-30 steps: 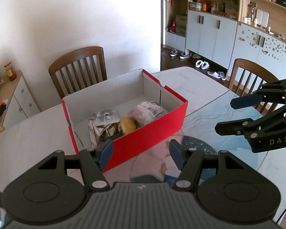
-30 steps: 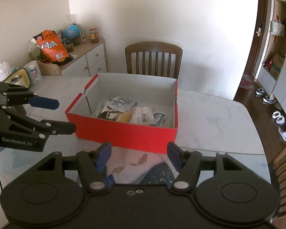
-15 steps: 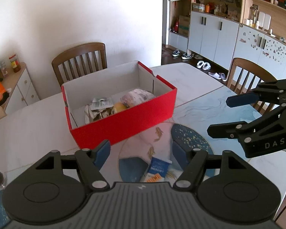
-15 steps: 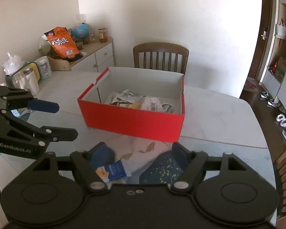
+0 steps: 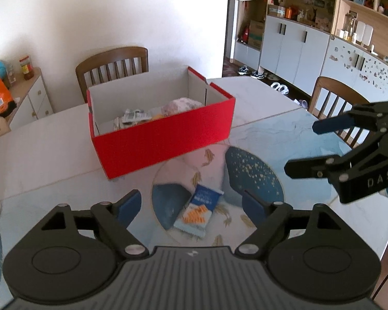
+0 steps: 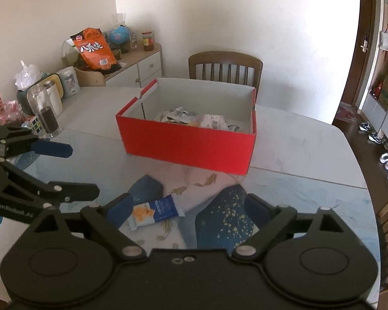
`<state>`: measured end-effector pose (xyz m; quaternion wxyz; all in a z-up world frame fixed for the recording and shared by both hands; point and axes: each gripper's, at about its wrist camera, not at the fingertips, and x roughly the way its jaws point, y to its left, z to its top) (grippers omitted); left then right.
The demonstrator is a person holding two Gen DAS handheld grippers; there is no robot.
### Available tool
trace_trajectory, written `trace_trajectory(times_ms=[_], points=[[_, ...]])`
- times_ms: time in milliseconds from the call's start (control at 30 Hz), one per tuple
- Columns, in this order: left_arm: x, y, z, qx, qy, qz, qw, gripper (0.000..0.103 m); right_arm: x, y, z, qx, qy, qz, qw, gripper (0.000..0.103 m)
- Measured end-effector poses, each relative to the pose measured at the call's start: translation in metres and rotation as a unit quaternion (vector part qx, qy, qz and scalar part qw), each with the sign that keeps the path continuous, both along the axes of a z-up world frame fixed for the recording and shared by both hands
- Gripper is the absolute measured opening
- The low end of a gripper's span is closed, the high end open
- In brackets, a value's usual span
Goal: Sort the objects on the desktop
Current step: 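Withdraw both tools from the box toward the white cable and blue packet, then move the right gripper down over the blue cracker packet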
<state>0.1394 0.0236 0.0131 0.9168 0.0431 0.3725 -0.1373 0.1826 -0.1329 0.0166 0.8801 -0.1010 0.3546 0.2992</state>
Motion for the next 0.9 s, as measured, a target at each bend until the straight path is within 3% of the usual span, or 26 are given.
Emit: trace_trajectory(times_ms=[100,133,167,200,900], points=[[-0.004,0.004,-0.010,-0.004,0.003,-0.001,1.0000,0.089,-0.004,0.003,-0.004,-0.005,-0.002,0.000,1.000,0.096],[-0.006,0.006,-0.014,-0.006,0.005,-0.002,1.0000,0.092,-0.004,0.004,-0.006,-0.006,-0.002,-0.001,1.000,0.097],[-0.007,0.007,-0.018,-0.008,0.005,-0.002,1.0000,0.102,-0.005,0.005,-0.008,-0.005,-0.002,-0.001,1.000,0.098],[-0.009,0.009,-0.022,-0.008,0.003,-0.002,1.0000,0.103,-0.005,0.006,-0.009,-0.006,-0.002,-0.002,1.000,0.098],[-0.011,0.039,-0.105,-0.009,0.049,-0.029,0.9984,0.103,0.000,0.049,-0.070,-0.021,0.039,-0.054,0.998,0.098]])
